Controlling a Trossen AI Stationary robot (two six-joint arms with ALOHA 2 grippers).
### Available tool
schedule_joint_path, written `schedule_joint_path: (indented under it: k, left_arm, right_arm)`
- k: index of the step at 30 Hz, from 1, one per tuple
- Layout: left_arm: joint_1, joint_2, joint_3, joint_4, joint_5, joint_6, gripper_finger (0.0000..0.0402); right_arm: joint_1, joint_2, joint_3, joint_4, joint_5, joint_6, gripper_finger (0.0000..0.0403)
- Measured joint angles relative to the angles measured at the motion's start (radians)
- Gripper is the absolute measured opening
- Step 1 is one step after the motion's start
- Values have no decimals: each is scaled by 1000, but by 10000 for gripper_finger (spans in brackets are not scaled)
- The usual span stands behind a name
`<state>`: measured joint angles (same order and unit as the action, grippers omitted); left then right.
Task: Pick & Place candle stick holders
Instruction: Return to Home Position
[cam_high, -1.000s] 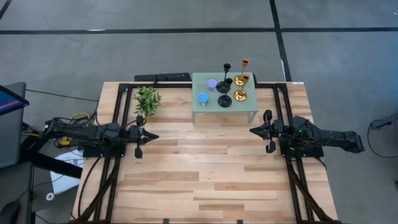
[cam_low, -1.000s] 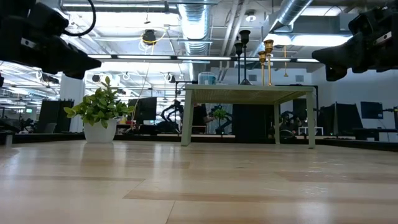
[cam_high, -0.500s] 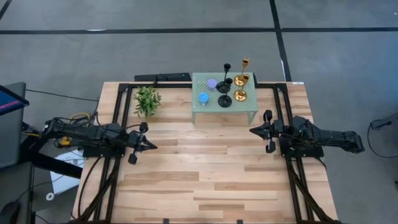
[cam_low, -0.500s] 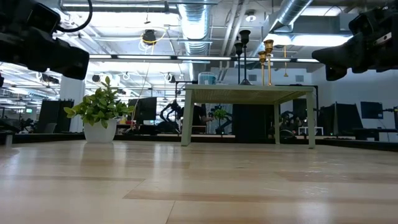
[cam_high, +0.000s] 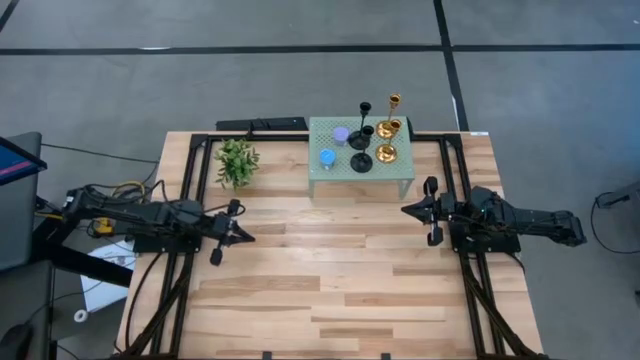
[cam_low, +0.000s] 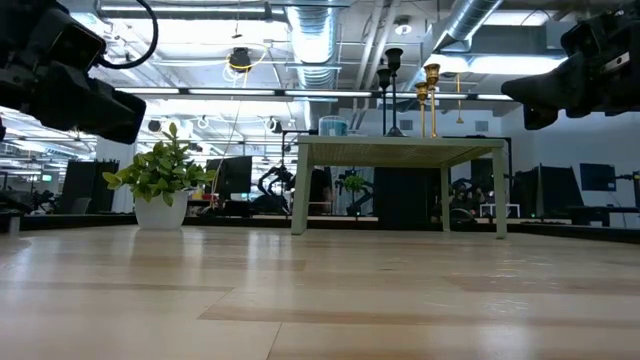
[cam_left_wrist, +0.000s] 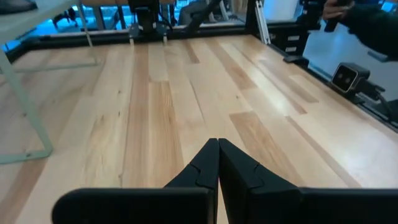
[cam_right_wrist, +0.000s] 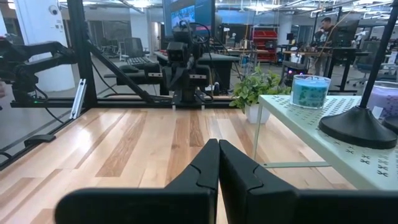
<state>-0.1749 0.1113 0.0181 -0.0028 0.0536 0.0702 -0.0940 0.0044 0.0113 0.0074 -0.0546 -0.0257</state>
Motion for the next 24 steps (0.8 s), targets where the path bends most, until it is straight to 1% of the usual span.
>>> schedule_joint_path:
  k: [24]
  left_arm:
    - [0,150,0,12,0,-1,8]
  right_arm:
    - [0,1,0,0,3,0,0]
